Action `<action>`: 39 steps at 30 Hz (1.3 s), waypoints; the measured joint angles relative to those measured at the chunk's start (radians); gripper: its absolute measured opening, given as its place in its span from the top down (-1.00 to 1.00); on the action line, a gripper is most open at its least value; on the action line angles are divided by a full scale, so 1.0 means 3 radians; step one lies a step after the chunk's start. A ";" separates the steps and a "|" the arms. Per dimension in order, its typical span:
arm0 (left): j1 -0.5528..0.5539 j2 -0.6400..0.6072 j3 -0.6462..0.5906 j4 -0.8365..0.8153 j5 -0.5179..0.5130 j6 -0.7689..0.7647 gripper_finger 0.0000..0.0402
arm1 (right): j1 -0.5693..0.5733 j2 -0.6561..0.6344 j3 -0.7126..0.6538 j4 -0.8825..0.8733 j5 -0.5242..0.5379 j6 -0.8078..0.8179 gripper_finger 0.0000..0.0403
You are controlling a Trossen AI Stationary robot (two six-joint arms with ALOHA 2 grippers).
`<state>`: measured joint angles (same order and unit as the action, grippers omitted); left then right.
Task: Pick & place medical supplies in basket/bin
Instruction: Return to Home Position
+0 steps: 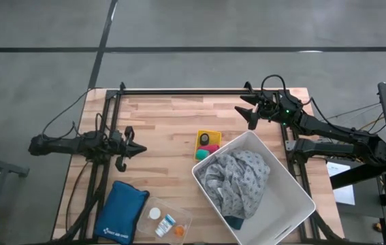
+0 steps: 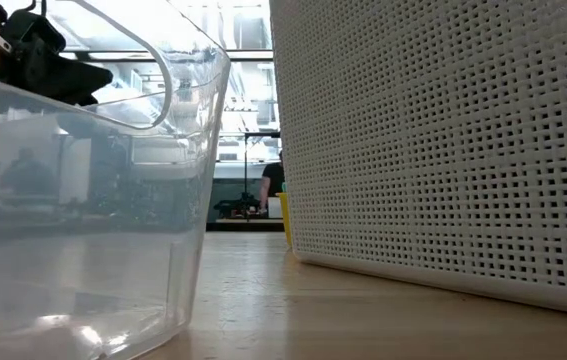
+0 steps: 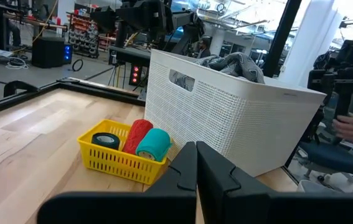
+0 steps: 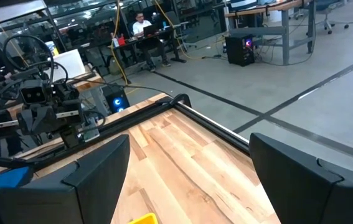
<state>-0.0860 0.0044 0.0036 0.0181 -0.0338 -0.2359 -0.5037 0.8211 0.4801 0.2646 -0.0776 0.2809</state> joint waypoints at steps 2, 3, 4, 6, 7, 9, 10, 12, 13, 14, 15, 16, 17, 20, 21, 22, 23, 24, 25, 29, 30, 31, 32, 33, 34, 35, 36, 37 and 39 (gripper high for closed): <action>0.0000 0.0000 0.0000 0.0000 0.0000 0.0001 0.99 | 0.0000 0.0000 0.0000 0.0000 0.0000 -0.0001 -0.61; 0.0000 0.0000 0.0000 0.0000 0.0000 0.0001 0.99 | 0.0000 0.0000 0.0000 0.0000 0.0000 -0.0001 -0.61; 0.0001 -0.0001 0.0000 0.0000 0.0000 0.0001 0.99 | 0.0000 0.0000 0.0000 0.0000 0.0000 -0.0001 -0.61; 0.0000 -0.0001 0.0000 0.0000 0.0000 0.0003 0.99 | 0.0000 0.0000 0.0000 -0.0001 0.0000 -0.0001 -0.61; 0.0000 -0.0001 0.0000 0.0000 0.0000 0.0003 0.99 | 0.0000 0.0000 0.0000 -0.0004 0.0000 -0.0011 -0.61; 0.0001 -0.0001 0.0000 -0.0001 0.0000 0.0005 0.99 | 0.0000 0.0000 0.0000 -0.0022 0.0000 -0.0119 -0.61; 0.0000 -0.0001 0.0000 -0.0001 0.0000 0.0005 0.99 | 0.0000 0.0000 0.0000 -0.0023 0.0001 -0.0154 -0.61; 0.0000 -0.0001 0.0000 -0.0001 0.0000 0.0010 0.99 | 0.0000 -0.0004 0.0000 -0.0023 0.0000 -0.0198 -0.61; 0.0000 -0.0001 0.0000 -0.0001 0.0000 0.0009 0.99 | 0.0000 -0.0004 0.0000 -0.0023 0.0000 -0.0218 -0.61; 0.0000 -0.0001 0.0000 -0.0001 0.0000 0.0010 0.99 | 0.0000 -0.0012 -0.0001 -0.0024 0.0001 -0.0240 -0.61; 0.0000 -0.0001 -0.0001 -0.0001 0.0000 0.0009 0.99 | 0.0000 -0.0024 0.0000 -0.0028 0.0001 -0.0253 -0.61; 0.0000 -0.0001 -0.0001 -0.0001 0.0000 0.0009 0.99 | -0.0003 -0.0050 0.0000 -0.0052 0.0001 -0.0260 -0.61; 0.0001 -0.0001 -0.0001 -0.0001 0.0000 0.0009 0.99 | -0.0003 -0.0090 0.0000 -0.0100 0.0004 -0.0262 -0.61; 0.0000 -0.0001 -0.0001 -0.0001 0.0000 0.0009 0.99 | -0.0001 -0.0275 0.0000 -0.0342 0.0091 -0.0224 -0.61; 0.0000 -0.0001 -0.0001 -0.0001 0.0000 0.0009 0.99 | -0.0001 -0.0361 0.0000 -0.0441 0.0175 -0.0193 -0.61; 0.0000 -0.0001 -0.0001 -0.0001 0.0000 0.0009 0.99 | -0.0001 -0.0448 0.0000 -0.0537 0.0285 -0.0172 -0.61; 0.0000 -0.0001 -0.0001 -0.0001 0.0000 0.0009 0.99 | -0.0001 -0.0540 0.0000 -0.0624 0.0404 -0.0168 -0.61; 0.0000 -0.0001 -0.0001 -0.0001 0.0000 0.0009 0.99 | -0.0003 -0.0636 0.0000 -0.0708 0.0508 -0.0174 -0.61; 0.0000 -0.0001 -0.0001 -0.0001 0.0000 0.0008 0.99 | -0.0003 -0.0731 -0.0001 -0.0772 0.0588 -0.0196 -0.61; 0.0001 -0.0001 -0.0001 -0.0001 0.0000 0.0008 0.99 | -0.0001 -0.1037 0.0000 -0.0893 0.0602 -0.0411 -0.61; 0.0000 -0.0001 -0.0001 -0.0001 0.0000 0.0008 0.99 | 0.0003 -0.1097 0.0000 -0.0925 0.0572 -0.0438 -0.61; 0.0000 -0.0001 -0.0001 -0.0001 0.0000 0.0008 0.99 | 0.0005 -0.1150 -0.0002 -0.0970 0.0530 -0.0440 -0.61; 0.0000 -0.0001 -0.0001 -0.0001 0.0000 0.0008 0.99 | 0.0005 -0.1193 -0.0013 -0.0986 0.0505 -0.0436 -0.61; 0.0000 -0.0001 -0.0001 -0.0001 0.0000 0.0008 0.99 | 0.0005 -0.1238 -0.0028 -0.1003 0.0495 -0.0420 -0.61; 0.0001 -0.0001 -0.0001 -0.0001 0.0000 0.0008 0.99 | 0.0005 -0.1287 -0.0058 -0.1026 0.0491 -0.0393 -0.61; 0.0001 -0.0001 -0.0001 -0.0001 0.0000 0.0008 0.99 | 0.0005 -0.1329 -0.0101 -0.1036 0.0488 -0.0362 -0.61; 0.0000 -0.0001 -0.0001 -0.0003 0.0000 0.0006 0.99 | 0.0005 -0.1368 -0.0150 -0.1026 0.0484 -0.0337 -0.61; 0.0000 -0.0001 -0.0001 -0.0002 0.0000 0.0002 0.99 | 0.0005 -0.1413 -0.0211 -0.1000 0.0486 -0.0326 -0.61; 0.0000 -0.0001 -0.0001 -0.0002 0.0000 0.0000 0.99 | 0.0005 -0.1518 -0.0368 -0.0890 0.0486 -0.0313 -0.61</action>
<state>-0.0860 0.0040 0.0032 0.0176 -0.0338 -0.2359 -0.5022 0.3658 0.3698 -0.0024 0.0682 0.1869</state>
